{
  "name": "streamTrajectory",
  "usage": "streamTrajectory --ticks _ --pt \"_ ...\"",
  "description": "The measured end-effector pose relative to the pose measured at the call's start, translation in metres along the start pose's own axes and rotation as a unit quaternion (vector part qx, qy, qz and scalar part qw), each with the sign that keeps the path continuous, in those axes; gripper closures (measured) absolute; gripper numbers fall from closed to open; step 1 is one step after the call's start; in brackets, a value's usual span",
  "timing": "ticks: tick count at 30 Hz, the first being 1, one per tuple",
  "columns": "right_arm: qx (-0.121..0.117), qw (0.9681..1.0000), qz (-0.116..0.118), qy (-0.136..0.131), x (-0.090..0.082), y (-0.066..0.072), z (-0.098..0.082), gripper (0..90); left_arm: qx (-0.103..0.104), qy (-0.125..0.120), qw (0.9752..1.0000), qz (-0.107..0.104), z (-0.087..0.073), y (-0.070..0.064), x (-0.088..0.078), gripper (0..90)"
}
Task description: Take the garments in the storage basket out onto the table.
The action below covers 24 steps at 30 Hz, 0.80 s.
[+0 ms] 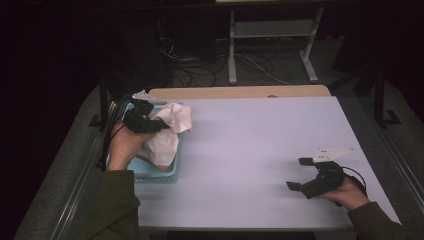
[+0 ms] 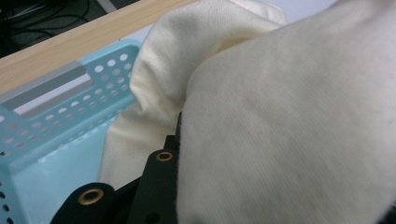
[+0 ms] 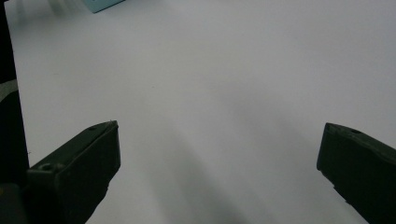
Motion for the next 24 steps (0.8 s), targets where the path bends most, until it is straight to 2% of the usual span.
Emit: streamTrajectory --ticks 8,21,24 --pt "-0.003 1.0000 0.001 0.002 0.001 0.001 0.000 0.0 0.010 -0.002 0.9998 -0.016 0.007 -0.012 0.005 71.0" --pt "-0.002 1.0000 0.002 0.000 0.001 0.001 0.001 0.0 0.025 -0.012 0.9976 -0.064 0.020 -0.036 0.021 71.1" --pt "-0.001 1.0000 0.003 -0.001 0.001 0.000 0.001 0.0 0.025 -0.011 0.9975 -0.065 0.022 -0.040 0.024 71.0"
Point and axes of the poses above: each handheld gripper's, and its own axes: x roughly forward along the jaws, z roughly out of its top, y roughly to its left, the point moved 1 cm from there along x, roughly forward along the jaws, and after that the axes turned 2 degrees about -x, right-handed, at the moved point
